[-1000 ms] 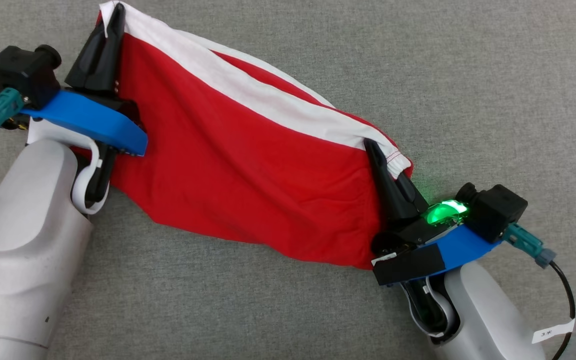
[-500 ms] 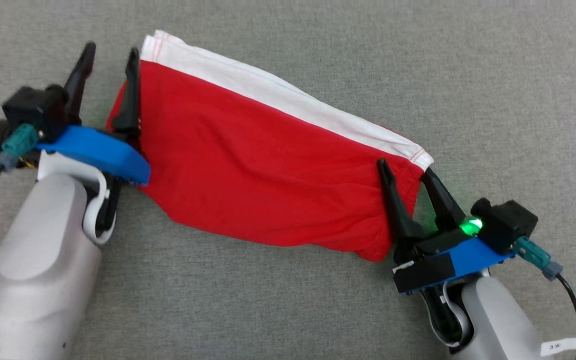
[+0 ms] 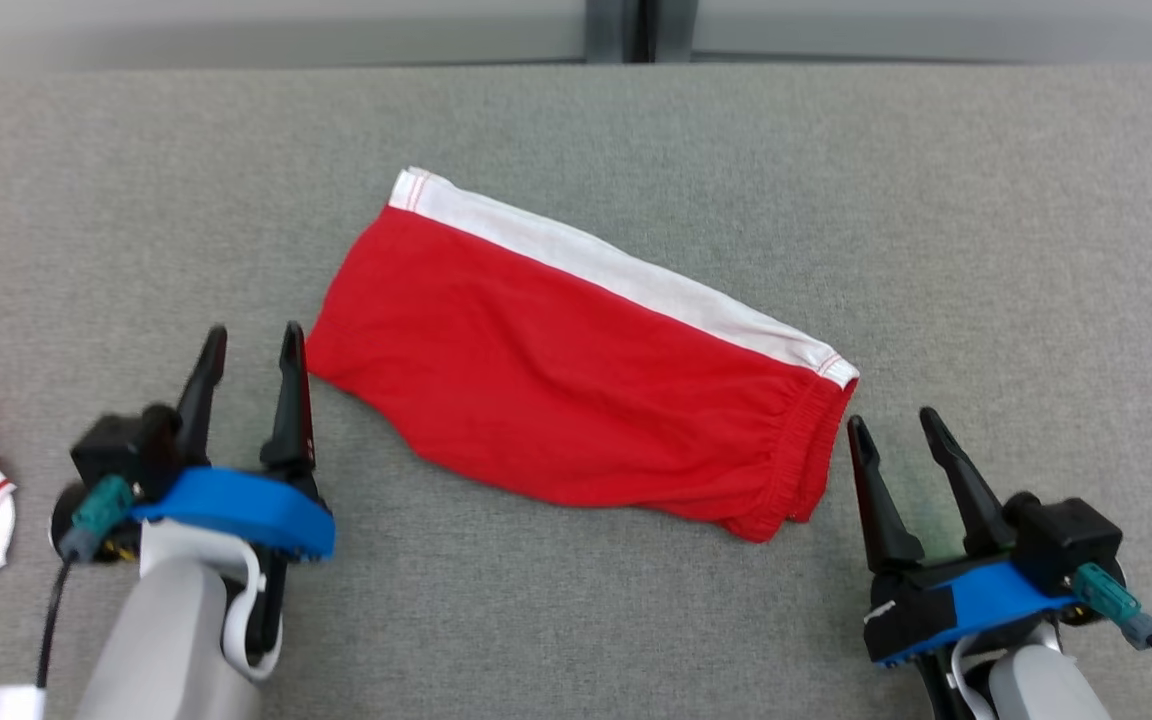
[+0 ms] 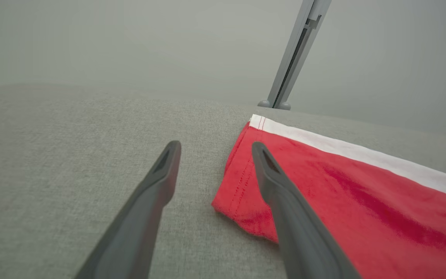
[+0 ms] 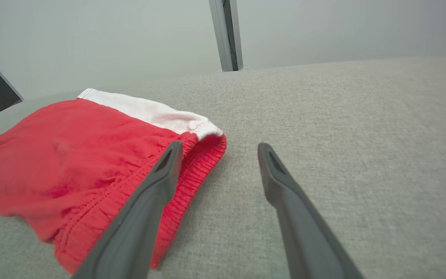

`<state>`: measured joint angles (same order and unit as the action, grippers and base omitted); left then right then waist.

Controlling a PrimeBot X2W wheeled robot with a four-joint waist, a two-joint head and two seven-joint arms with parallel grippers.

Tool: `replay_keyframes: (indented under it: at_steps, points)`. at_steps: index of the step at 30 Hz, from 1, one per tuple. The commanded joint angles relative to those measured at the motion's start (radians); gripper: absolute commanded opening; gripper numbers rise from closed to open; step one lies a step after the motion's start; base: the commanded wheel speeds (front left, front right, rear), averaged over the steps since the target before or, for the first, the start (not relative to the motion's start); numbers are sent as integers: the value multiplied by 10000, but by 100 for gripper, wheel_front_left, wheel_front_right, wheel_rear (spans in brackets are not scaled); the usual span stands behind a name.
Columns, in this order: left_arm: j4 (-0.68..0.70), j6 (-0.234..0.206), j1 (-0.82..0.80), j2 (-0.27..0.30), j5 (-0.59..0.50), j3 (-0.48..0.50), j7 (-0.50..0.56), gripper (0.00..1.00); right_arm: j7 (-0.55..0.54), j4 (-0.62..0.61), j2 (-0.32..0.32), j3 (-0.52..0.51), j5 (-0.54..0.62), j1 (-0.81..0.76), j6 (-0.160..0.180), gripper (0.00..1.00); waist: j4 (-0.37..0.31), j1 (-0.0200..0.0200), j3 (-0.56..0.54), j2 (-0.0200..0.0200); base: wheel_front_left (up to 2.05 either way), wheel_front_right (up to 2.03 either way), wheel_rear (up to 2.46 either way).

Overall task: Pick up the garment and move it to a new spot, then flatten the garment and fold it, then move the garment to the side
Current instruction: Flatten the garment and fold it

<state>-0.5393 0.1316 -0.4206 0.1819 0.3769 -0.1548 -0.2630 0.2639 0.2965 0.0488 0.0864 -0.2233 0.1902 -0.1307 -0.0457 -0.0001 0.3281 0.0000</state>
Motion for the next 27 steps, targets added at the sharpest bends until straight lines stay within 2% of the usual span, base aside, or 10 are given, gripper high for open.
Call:
replay_keyframes:
  at_steps: [1,6,12,17,27]
  points:
    - [107,-17,319,-94,-70,155,-25,100,6,22,40,-148,158,-198,1,100,11,1,-216,0,0,0,0]
    - [346,-17,1407,-489,3,418,-25,100,6,9,41,-906,984,-642,1,100,242,1,-826,0,0,0,0]
    - [458,-17,1657,-490,242,197,-25,100,5,-28,38,-1391,1480,-858,0,100,282,1,-933,0,0,0,0]
    - [-195,-17,641,-71,703,-455,-25,100,5,-138,41,-1412,1612,-728,0,100,79,1,-546,0,0,0,0]
    - [-2894,-17,-1803,779,2203,-2406,359,100,5,-297,39,-1275,1493,-340,0,100,-425,1,357,0,0,0,0]
